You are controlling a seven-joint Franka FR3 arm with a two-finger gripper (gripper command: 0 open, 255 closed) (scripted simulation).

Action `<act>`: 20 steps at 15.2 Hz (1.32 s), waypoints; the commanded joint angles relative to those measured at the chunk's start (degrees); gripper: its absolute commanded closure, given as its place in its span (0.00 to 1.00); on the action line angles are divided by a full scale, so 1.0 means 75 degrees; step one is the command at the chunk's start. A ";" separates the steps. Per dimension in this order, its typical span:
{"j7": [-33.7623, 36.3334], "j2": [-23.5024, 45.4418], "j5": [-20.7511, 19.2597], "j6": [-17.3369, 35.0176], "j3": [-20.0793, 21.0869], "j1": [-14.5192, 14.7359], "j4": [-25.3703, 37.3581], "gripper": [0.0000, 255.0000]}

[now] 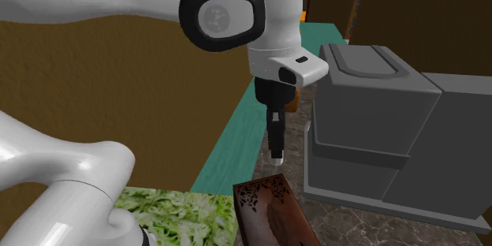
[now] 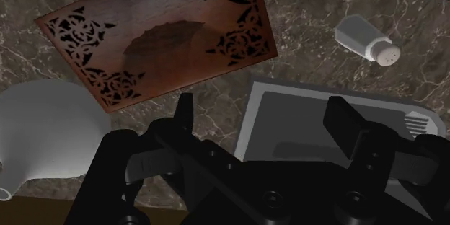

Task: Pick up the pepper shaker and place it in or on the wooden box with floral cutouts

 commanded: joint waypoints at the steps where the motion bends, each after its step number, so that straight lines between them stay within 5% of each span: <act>1: 0.0283 0.0297 0.0185 0.0338 0.0248 0.0083 -0.0069 0.00; 10: 0.1528 0.2084 0.0680 0.1837 0.1378 0.0326 0.0141 0.00; 20: 0.2591 0.3887 0.0406 0.3224 0.2168 0.0395 0.0496 0.00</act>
